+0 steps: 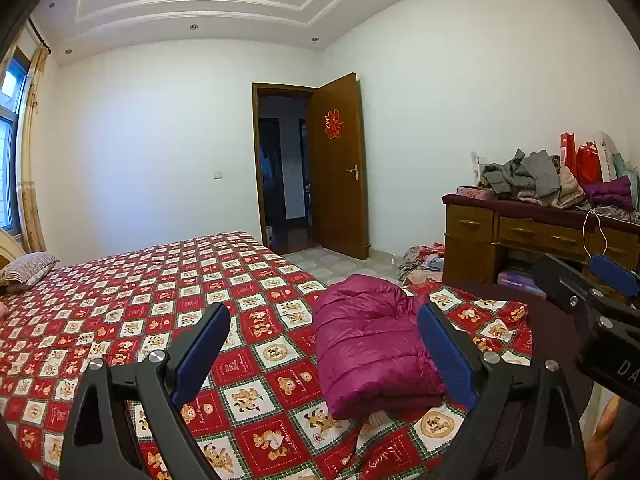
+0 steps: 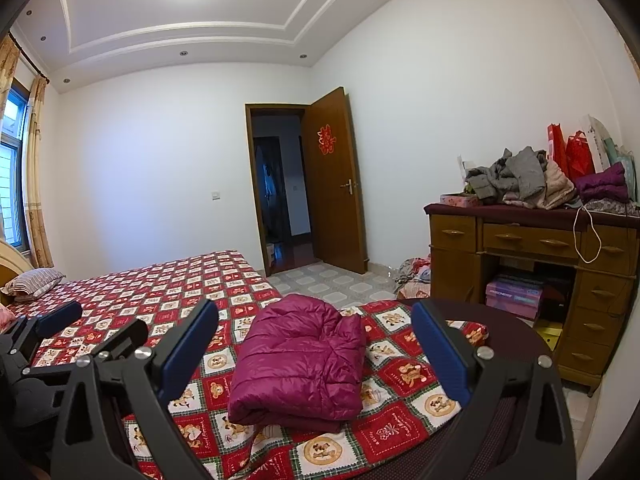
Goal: Fold large clothes
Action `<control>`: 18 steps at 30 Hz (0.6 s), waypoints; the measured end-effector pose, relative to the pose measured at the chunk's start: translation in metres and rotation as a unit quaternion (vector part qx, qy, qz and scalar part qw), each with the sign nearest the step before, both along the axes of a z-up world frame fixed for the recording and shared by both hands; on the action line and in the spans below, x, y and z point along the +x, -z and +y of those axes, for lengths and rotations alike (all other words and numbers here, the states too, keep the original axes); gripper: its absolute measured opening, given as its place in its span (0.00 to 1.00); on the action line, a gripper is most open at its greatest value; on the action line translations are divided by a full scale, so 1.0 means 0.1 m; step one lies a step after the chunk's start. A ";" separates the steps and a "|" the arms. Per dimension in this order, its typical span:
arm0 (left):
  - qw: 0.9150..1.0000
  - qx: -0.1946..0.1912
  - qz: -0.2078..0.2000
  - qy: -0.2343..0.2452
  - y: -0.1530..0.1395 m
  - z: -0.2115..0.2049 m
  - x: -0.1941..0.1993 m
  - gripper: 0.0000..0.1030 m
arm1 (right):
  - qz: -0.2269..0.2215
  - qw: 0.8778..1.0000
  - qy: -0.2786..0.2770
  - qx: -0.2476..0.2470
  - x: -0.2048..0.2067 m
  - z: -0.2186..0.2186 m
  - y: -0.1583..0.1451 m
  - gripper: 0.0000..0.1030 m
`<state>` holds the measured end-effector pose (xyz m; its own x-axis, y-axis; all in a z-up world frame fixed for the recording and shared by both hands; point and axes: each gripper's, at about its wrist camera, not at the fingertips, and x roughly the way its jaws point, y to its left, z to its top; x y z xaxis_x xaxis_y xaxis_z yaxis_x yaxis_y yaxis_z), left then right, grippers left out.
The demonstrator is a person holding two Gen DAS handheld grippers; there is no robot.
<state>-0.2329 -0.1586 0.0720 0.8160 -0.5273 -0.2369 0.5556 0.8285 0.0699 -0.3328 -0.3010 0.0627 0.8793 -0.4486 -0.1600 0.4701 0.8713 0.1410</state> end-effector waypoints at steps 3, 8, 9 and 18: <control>1.000 0.000 0.000 -0.001 0.00 0.00 0.00 0.92 | 0.000 1.000 0.001 -0.001 0.00 0.00 0.00 0.96; 1.000 0.000 -0.002 -0.008 0.01 0.00 0.01 0.92 | -0.001 1.000 0.003 -0.001 0.00 0.01 -0.01 0.96; 1.000 -0.001 -0.002 -0.009 0.01 0.00 0.01 0.92 | -0.002 1.000 0.003 -0.001 0.00 0.01 -0.01 0.96; 1.000 0.000 -0.010 -0.019 0.00 0.02 0.01 0.92 | -0.001 1.000 0.004 -0.003 -0.01 0.01 -0.02 0.96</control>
<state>-0.2319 -0.1563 0.0721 0.8404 -0.4953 -0.2199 0.5219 0.8491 0.0817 -0.3333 -0.3001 0.0643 0.8760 -0.4565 -0.1556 0.4768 0.8682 0.1371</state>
